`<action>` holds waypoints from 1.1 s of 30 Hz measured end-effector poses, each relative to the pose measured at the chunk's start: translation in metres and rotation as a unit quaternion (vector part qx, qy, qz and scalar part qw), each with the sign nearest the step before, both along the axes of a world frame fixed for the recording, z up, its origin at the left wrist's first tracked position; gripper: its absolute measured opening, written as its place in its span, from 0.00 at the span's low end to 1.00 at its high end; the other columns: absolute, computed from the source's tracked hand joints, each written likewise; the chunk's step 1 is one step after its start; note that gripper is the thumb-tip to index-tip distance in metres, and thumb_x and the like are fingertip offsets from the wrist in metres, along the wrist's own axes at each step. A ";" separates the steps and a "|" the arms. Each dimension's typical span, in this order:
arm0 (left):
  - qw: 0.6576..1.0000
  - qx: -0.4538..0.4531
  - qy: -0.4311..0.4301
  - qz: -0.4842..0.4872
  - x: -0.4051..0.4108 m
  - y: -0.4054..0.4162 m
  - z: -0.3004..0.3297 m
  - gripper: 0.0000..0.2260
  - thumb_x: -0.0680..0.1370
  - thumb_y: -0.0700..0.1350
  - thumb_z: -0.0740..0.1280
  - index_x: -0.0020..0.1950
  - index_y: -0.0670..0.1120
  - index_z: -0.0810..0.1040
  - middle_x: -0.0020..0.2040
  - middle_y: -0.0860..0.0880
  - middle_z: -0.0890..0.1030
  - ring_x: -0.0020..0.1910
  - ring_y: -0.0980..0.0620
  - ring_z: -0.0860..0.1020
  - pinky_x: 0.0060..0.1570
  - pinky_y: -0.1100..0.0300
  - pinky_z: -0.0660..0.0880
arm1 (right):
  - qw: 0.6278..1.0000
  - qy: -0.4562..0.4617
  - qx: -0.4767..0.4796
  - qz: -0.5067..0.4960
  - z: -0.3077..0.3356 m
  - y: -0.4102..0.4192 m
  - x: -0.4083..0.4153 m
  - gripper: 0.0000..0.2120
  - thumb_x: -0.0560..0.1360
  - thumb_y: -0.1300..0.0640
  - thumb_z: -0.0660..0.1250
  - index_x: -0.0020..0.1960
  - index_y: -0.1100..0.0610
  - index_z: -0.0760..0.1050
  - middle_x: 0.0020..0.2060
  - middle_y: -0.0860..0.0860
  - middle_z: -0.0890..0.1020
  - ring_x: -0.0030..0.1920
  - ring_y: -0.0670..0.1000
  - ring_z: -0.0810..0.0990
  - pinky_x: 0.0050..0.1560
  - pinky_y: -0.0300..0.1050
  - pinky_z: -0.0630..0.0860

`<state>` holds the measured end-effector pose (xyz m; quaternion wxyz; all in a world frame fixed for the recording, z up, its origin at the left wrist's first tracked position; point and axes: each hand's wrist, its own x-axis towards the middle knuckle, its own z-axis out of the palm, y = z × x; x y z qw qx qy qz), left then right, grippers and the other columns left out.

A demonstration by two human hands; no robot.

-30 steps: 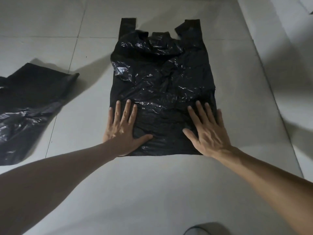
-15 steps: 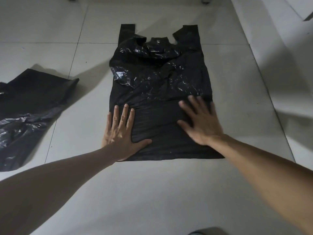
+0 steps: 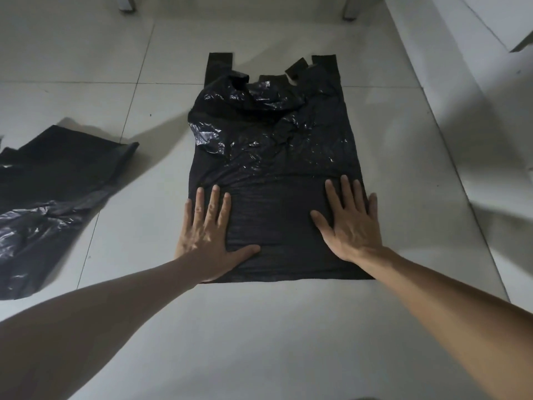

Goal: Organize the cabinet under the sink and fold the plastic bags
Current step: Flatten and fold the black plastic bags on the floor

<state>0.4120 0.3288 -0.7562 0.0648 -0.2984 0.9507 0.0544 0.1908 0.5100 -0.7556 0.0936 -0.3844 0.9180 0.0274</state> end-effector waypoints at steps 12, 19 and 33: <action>0.958 -0.031 0.025 -0.283 -0.066 -0.001 -0.002 0.31 0.78 0.64 0.45 0.79 0.53 0.47 0.80 0.48 0.45 0.78 0.47 0.43 0.75 0.41 0.42 | 0.999 0.018 0.002 0.037 -0.005 0.010 0.009 0.34 0.78 0.34 0.38 0.80 0.48 0.45 0.79 0.54 0.50 0.78 0.60 0.48 0.75 0.65 0.49; 0.984 -0.031 0.066 0.166 -0.100 -0.108 0.023 0.38 0.76 0.69 0.41 0.79 0.46 0.43 0.78 0.41 0.41 0.77 0.41 0.40 0.73 0.37 0.38 | 0.999 0.008 0.008 0.030 -0.007 0.011 0.011 0.33 0.79 0.34 0.37 0.80 0.47 0.43 0.79 0.54 0.48 0.78 0.59 0.46 0.75 0.65 0.50; 0.999 -0.019 0.041 0.020 -0.103 -0.065 -0.011 0.37 0.75 0.70 0.39 0.79 0.53 0.40 0.79 0.47 0.39 0.77 0.45 0.37 0.74 0.40 0.42 | 0.999 -0.021 -0.013 0.036 0.005 -0.108 -0.082 0.30 0.78 0.33 0.40 0.78 0.39 0.41 0.79 0.48 0.41 0.79 0.55 0.41 0.75 0.64 0.42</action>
